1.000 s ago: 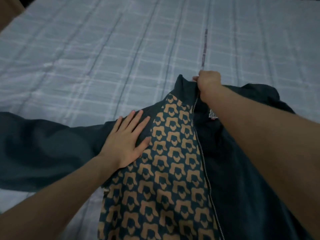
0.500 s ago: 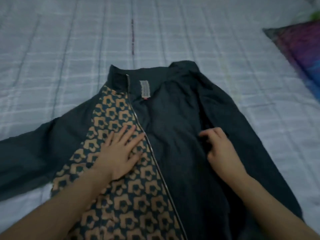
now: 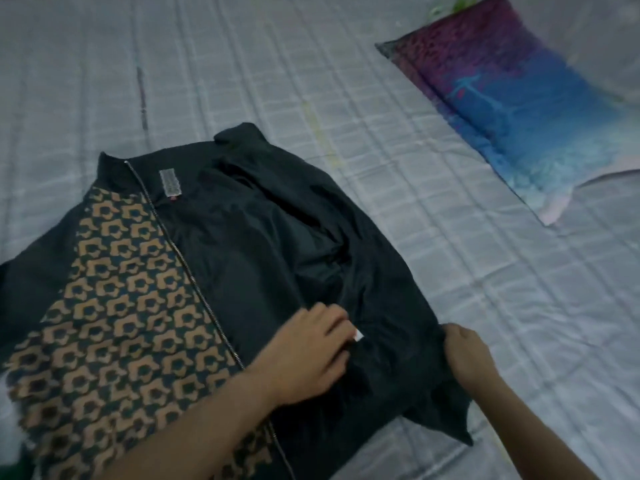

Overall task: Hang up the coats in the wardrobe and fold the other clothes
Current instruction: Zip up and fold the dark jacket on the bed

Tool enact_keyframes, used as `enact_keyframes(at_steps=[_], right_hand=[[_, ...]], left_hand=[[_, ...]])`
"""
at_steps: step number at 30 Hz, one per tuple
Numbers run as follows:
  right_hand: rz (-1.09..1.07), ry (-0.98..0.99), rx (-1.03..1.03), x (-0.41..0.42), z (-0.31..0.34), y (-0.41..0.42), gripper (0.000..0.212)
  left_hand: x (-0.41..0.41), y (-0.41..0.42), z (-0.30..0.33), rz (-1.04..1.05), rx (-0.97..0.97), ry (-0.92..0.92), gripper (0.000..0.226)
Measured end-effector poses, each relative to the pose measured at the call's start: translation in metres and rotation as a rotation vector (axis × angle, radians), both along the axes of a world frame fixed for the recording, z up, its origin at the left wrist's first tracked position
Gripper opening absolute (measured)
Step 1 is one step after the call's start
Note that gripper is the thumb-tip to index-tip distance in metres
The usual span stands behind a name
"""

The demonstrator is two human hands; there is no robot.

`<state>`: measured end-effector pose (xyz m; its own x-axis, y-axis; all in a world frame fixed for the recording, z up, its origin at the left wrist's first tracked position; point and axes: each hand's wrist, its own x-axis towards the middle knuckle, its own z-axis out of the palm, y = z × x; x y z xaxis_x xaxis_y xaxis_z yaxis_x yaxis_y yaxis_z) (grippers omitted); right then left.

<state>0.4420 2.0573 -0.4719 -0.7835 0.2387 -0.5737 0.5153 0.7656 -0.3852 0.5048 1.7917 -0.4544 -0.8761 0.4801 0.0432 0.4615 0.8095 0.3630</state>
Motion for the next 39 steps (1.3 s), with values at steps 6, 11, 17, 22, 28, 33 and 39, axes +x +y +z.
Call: enact_keyframes(at_steps=[6,11,17,22,28,33,39], right_hand=[[0.296,-0.054,-0.240,-0.008,0.000,0.009,0.015],[0.128,-0.144,-0.651,-0.018,0.008,0.020,0.035],[0.417,-0.422,-0.505,-0.038,-0.002,0.052,0.079],[0.675,-0.082,-0.343,-0.015,-0.022,0.033,0.048],[0.897,0.022,-0.262,0.015,-0.022,0.016,0.031],[1.044,-0.011,-0.461,0.002,-0.021,0.014,0.054],[1.222,0.018,-0.426,-0.122,0.035,0.056,0.051]], left_hand=[[-0.024,0.092,0.002,0.174,0.213,-0.075,0.021],[-0.053,0.126,0.018,0.426,0.114,-0.502,0.072],[-0.066,0.070,0.017,0.705,-0.257,-0.420,0.017],[-0.034,0.012,0.024,1.009,-0.543,-0.699,0.033],[-0.024,0.043,0.044,0.384,-0.099,-0.012,0.012],[-0.051,0.121,0.019,0.288,-0.255,-0.389,0.075],[-0.093,0.109,0.012,0.324,-0.224,-0.717,0.089]])
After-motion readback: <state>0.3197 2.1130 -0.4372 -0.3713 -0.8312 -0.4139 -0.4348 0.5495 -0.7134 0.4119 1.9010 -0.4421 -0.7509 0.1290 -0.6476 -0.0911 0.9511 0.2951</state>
